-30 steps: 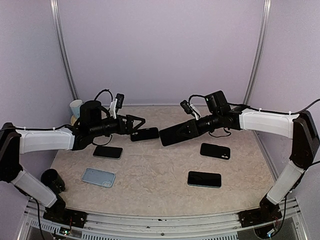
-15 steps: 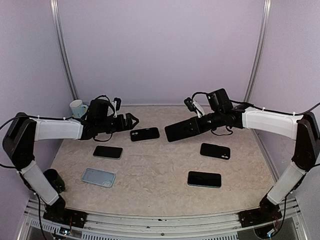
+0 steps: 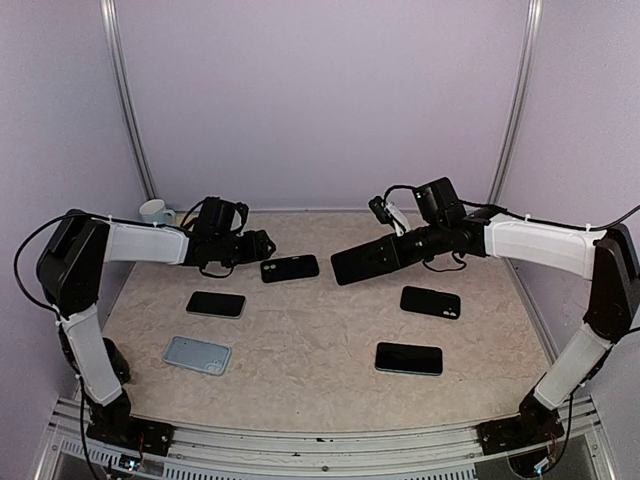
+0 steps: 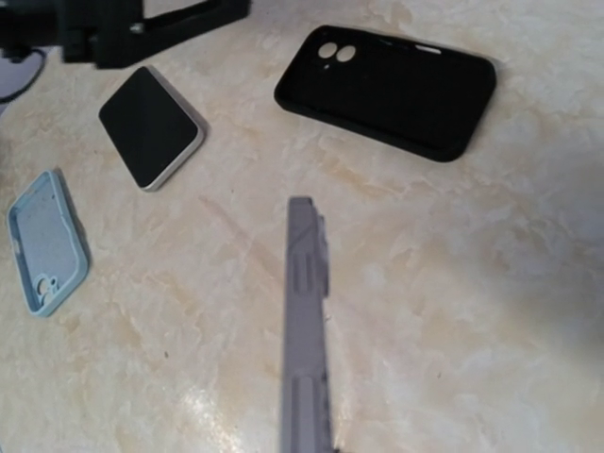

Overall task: Put the phone into the phone case
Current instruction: Move the phone case to the center of the board.

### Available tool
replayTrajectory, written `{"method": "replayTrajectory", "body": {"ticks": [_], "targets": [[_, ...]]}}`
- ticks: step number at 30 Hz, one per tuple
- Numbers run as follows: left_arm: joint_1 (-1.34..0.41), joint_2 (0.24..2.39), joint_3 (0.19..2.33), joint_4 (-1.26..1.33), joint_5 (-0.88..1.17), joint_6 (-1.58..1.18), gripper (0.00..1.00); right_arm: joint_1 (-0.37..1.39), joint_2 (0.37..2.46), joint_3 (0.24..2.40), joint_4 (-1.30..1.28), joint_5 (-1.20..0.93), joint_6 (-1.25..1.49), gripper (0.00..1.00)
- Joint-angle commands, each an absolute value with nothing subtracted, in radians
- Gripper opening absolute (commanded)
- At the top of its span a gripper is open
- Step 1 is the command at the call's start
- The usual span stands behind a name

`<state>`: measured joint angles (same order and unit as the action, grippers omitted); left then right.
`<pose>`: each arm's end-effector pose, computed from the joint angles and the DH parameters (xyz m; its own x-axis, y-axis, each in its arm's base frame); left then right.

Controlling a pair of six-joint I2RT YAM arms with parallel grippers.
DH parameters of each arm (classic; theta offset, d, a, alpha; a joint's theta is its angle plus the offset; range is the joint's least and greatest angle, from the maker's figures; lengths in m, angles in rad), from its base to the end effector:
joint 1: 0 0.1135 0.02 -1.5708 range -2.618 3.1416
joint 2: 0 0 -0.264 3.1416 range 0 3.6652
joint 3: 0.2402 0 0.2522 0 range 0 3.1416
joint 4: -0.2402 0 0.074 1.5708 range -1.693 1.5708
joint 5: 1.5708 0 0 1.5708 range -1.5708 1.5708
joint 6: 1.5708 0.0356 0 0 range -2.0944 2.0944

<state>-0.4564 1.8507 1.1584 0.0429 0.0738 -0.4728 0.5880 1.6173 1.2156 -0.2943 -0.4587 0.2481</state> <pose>0.3642 -0.1817 0.1908 -0.7074 -0.1586 -0.6888 0.1911 0.8953 -0.4024 0.2929 0.2142 0.2688 -0.7087 -0.2078 -0.6742 -0.6252 0.6278 0.4636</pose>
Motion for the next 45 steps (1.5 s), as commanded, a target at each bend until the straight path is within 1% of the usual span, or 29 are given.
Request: {"method": "replayTrajectory", "body": {"ticks": [1, 6, 8, 10, 12, 14, 17, 18, 20, 24, 28, 30, 32, 36, 45], "targets": [[-0.449, 1.918, 1.206, 0.003, 0.022, -0.473, 0.79, 0.581, 1.573, 1.226, -0.260, -0.459, 0.247, 0.00], [-0.447, 1.989, 1.257, -0.051, 0.005, -0.477, 0.68, 0.581, 1.566, 1.217, -0.256, -0.453, 0.247, 0.00], [-0.445, 2.007, 1.265, -0.053, 0.005, -0.480, 0.65, 0.581, 1.565, 1.214, -0.255, -0.449, 0.248, 0.00], [-0.444, 2.023, 1.271, -0.054, 0.005, -0.482, 0.60, 0.581, 1.563, 1.211, -0.254, -0.446, 0.249, 0.00], [-0.443, 2.037, 1.276, -0.055, 0.005, -0.481, 0.58, 0.581, 1.565, 1.208, -0.251, -0.444, 0.248, 0.00], [-0.443, 2.048, 1.283, -0.056, 0.004, -0.482, 0.53, 0.581, 1.566, 1.207, -0.248, -0.445, 0.250, 0.00], [-0.443, 2.068, 1.294, -0.061, 0.005, -0.483, 0.51, 0.581, 1.570, 1.207, -0.242, -0.448, 0.253, 0.00], [-0.443, 2.075, 1.299, -0.062, 0.005, -0.481, 0.50, 0.581, 1.572, 1.207, -0.242, -0.449, 0.254, 0.00], [-0.443, 2.088, 1.308, -0.071, 0.005, -0.479, 0.44, 0.581, 1.571, 1.206, -0.240, -0.450, 0.254, 0.00], [-0.444, 2.107, 1.324, -0.083, -0.024, -0.471, 0.41, 0.579, 1.572, 1.204, -0.236, -0.446, 0.252, 0.00], [-0.445, 2.121, 1.337, -0.096, -0.037, -0.466, 0.35, 0.580, 1.575, 1.203, -0.234, -0.448, 0.252, 0.00], [-0.447, 2.125, 1.341, -0.100, -0.042, -0.465, 0.30, 0.578, 1.574, 1.203, -0.231, -0.448, 0.251, 0.00], [-0.446, 2.128, 1.342, -0.101, -0.043, -0.465, 0.22, 0.578, 1.576, 1.202, -0.229, -0.447, 0.252, 0.00], [-0.448, 2.132, 1.342, -0.107, -0.044, -0.464, 0.13, 0.577, 1.576, 1.203, -0.228, -0.448, 0.253, 0.00], [-0.455, 2.113, 1.323, -0.114, -0.029, -0.474, 0.03, 0.575, 1.577, 1.205, -0.224, -0.448, 0.258, 0.00]]}}
